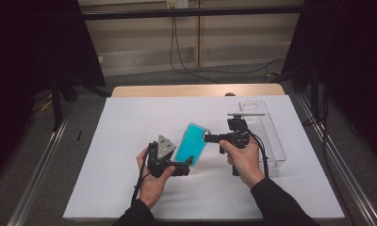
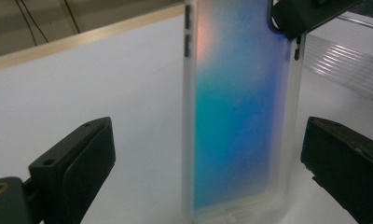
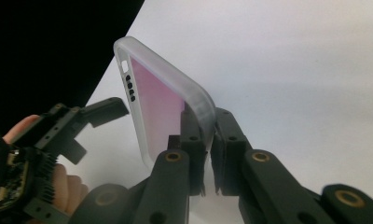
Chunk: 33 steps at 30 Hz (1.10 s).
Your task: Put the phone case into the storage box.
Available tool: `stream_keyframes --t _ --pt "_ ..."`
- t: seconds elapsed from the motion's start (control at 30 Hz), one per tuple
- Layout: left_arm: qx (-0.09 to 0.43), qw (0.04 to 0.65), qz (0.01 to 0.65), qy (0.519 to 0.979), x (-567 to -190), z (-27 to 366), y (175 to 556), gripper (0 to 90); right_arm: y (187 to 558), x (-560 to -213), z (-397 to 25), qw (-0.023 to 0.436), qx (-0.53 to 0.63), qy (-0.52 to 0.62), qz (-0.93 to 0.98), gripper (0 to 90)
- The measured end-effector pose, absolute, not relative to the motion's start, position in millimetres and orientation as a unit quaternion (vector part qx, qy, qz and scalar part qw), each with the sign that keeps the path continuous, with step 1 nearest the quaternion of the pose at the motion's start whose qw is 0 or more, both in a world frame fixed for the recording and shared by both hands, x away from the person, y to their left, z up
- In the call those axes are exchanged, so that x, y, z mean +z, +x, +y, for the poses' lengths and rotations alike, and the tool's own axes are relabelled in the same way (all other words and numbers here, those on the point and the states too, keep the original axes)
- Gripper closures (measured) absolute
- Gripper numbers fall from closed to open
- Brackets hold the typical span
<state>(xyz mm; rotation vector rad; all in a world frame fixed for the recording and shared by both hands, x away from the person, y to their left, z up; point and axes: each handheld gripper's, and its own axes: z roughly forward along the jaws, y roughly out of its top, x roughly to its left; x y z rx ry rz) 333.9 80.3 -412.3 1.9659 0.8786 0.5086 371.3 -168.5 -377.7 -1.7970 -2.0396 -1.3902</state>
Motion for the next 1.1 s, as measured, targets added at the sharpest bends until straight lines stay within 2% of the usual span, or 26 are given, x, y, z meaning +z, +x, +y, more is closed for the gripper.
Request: stream_keyframes --t 0.27,0.7,1.1 --pt "0.238 0.455 0.343 0.786 -415 87 331 3.5 372 -376 -175 0.020 -0.459 -0.577 -0.675 84.2" --pt "0.242 0.484 0.348 0.766 -414 105 332 3.9 372 -371 -185 -0.001 -0.468 -0.569 -0.676 84.3" --pt "0.253 0.503 0.364 0.742 -418 140 330 4.4 372 -369 -192 -0.021 -0.474 -0.564 -0.675 84.3"
